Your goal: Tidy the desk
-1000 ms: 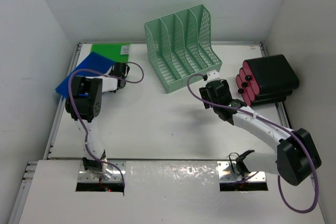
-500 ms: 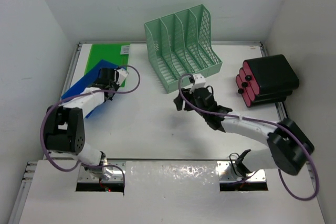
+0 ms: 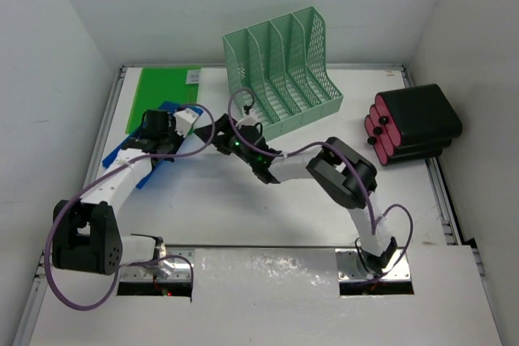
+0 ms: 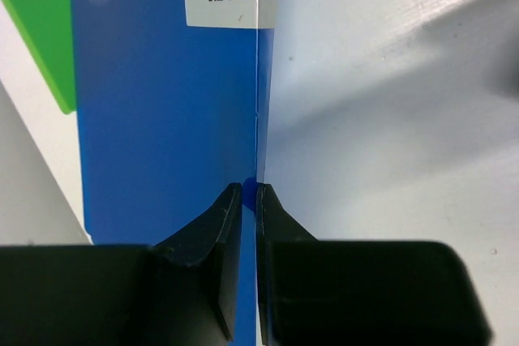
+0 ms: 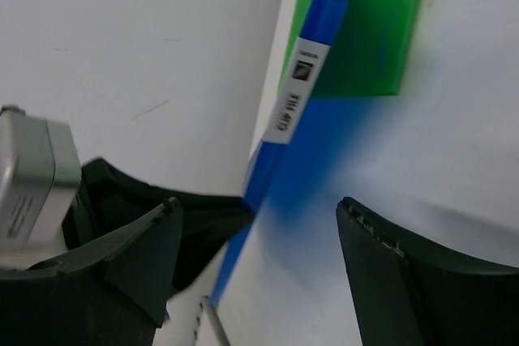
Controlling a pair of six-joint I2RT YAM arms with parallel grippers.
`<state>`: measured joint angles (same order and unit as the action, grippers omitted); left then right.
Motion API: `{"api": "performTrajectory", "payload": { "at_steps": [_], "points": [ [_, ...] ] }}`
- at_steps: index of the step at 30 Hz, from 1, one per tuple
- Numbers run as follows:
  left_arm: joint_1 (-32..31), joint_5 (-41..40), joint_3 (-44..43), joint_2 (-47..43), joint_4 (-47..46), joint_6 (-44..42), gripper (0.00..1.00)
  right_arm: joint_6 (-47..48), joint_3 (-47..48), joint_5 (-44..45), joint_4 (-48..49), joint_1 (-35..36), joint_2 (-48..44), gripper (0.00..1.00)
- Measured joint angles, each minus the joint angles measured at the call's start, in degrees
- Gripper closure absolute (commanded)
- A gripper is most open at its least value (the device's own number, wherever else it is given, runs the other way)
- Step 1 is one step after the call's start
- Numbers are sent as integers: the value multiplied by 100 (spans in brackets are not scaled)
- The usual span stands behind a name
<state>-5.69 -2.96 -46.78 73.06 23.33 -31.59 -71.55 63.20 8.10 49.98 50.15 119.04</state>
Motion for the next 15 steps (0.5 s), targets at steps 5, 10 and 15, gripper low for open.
{"api": "performTrajectory", "payload": {
  "at_steps": [5,10,15],
  "points": [
    [0,155,153,-37,20,4,100,-560,1088,63,-236,142,800,25],
    [0,199,297,-125,4,-9,100,-1147,2002,57,-564,168,1604,27],
    [0,212,413,-151,-46,-55,100,-1517,2588,87,-935,175,2337,33]
  ]
}}
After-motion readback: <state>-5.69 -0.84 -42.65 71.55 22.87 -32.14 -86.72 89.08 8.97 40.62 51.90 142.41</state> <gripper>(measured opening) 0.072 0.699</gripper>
